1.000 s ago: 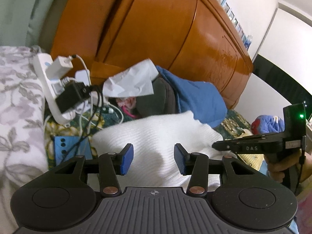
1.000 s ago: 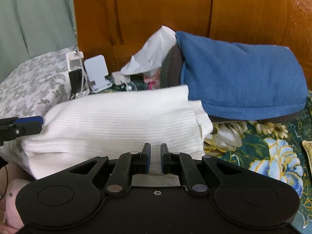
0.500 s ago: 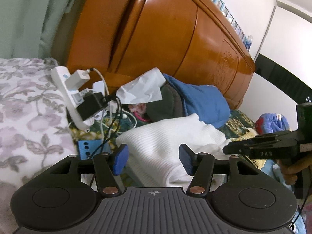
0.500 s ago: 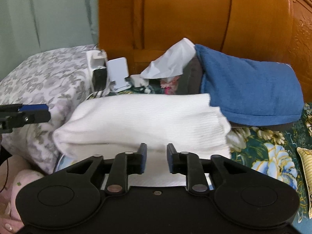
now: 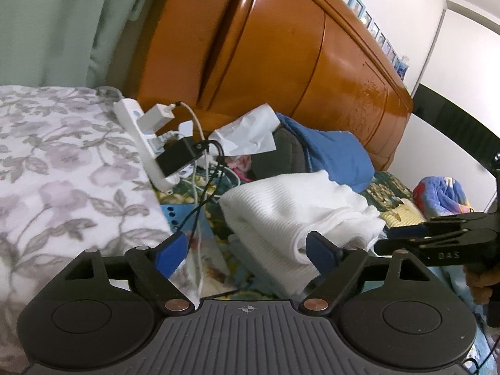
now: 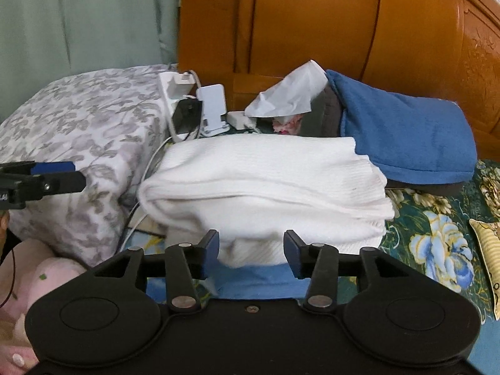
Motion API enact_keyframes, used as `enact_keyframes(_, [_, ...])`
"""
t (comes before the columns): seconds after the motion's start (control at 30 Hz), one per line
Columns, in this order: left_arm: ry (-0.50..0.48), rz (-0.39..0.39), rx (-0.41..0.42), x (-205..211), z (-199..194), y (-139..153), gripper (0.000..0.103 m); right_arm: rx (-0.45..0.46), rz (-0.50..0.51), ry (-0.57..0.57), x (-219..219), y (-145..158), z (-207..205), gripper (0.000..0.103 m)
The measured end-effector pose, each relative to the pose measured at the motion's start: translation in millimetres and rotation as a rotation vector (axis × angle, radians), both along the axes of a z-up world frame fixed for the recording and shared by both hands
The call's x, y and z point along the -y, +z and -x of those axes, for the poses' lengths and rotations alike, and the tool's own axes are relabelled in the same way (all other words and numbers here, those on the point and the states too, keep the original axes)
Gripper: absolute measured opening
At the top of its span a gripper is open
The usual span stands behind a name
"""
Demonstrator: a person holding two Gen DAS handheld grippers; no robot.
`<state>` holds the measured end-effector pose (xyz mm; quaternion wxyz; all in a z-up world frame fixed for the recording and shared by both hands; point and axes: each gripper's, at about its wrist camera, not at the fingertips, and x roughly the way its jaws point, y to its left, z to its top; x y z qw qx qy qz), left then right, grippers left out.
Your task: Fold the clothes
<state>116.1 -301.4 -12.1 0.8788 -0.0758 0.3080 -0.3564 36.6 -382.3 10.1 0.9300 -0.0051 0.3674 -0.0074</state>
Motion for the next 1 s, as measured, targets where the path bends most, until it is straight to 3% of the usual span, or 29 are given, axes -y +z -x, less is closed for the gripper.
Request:
enact_keyframes(0.5, [0.02,-0.014,-0.003,-46.0,19.8,-1.1,0.087,-0.022,-0.011,0.036,-60.7,-15.1,20.2,0.06])
enact_keyframes(1.0, [0.092,-0.012,-0.021,-114.7,23.6,-3.4,0.087,-0.011,-0.01,0.12,-134.4,-14.6,15.3,0.062])
